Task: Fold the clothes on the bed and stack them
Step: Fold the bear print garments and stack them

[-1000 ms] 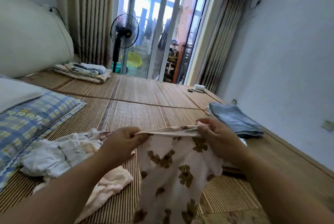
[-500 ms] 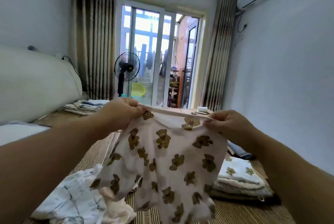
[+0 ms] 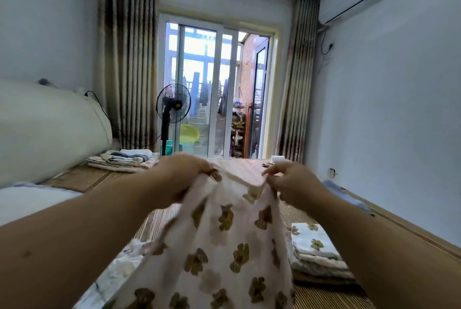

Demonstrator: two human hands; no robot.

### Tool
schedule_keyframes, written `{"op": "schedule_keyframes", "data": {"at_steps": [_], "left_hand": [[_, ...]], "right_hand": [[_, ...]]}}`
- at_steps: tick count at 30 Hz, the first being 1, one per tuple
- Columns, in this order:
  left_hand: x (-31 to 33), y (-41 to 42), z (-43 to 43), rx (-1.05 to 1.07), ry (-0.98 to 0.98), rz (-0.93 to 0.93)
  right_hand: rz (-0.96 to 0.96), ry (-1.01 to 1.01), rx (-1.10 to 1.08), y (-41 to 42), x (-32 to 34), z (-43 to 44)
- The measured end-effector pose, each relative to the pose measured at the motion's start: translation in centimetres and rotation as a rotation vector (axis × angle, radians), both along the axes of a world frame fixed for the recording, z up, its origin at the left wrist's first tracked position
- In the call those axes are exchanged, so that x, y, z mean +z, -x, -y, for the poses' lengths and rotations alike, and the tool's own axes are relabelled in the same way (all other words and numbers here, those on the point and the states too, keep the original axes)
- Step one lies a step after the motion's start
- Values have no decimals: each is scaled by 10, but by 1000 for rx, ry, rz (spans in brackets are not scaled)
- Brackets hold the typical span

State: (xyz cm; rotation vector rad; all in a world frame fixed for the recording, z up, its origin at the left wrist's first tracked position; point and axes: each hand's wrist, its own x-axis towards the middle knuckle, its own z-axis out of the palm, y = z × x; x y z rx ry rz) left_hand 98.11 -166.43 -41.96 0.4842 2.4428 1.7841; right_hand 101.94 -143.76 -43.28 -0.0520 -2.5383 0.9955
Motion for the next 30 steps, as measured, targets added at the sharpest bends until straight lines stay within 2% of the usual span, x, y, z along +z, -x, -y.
{"op": "schedule_keyframes", "data": {"at_steps": [2, 3, 5, 8, 11, 13, 15, 18, 20, 23, 30], "left_hand": [[-15, -3, -12, -63, -82, 217], [-22, -4, -19, -88, -81, 258], [-34, -7, -31, -89, -85, 269], [-46, -12, -39, -100, -24, 204], [-54, -12, -34, -91, 144, -95], [-57, -12, -26, -43, 109, -268], [-63, -9, -18, -114, 100, -263], [-71, -9, -13, -421, 75, -73], [-78, -8, -14, -490, 104, -47], [-82, -5, -15, -453, 170, -120], [-60, 8, 23, -240, -76, -103]], "right_hand": [[204, 357, 238, -6, -9, 20], [255, 418, 338, -9, -15, 29], [248, 412, 406, -12, -29, 43], [128, 378, 294, -11, -47, 52], [98, 410, 262, -8, -47, 48], [68, 395, 240, -7, -37, 43], [44, 439, 291, -8, -22, 36], [49, 519, 445, -13, 7, 30], [36, 508, 473, -18, 25, 28], [-22, 422, 426, -24, 47, 20], [-130, 86, 223, -40, 65, -19]]}}
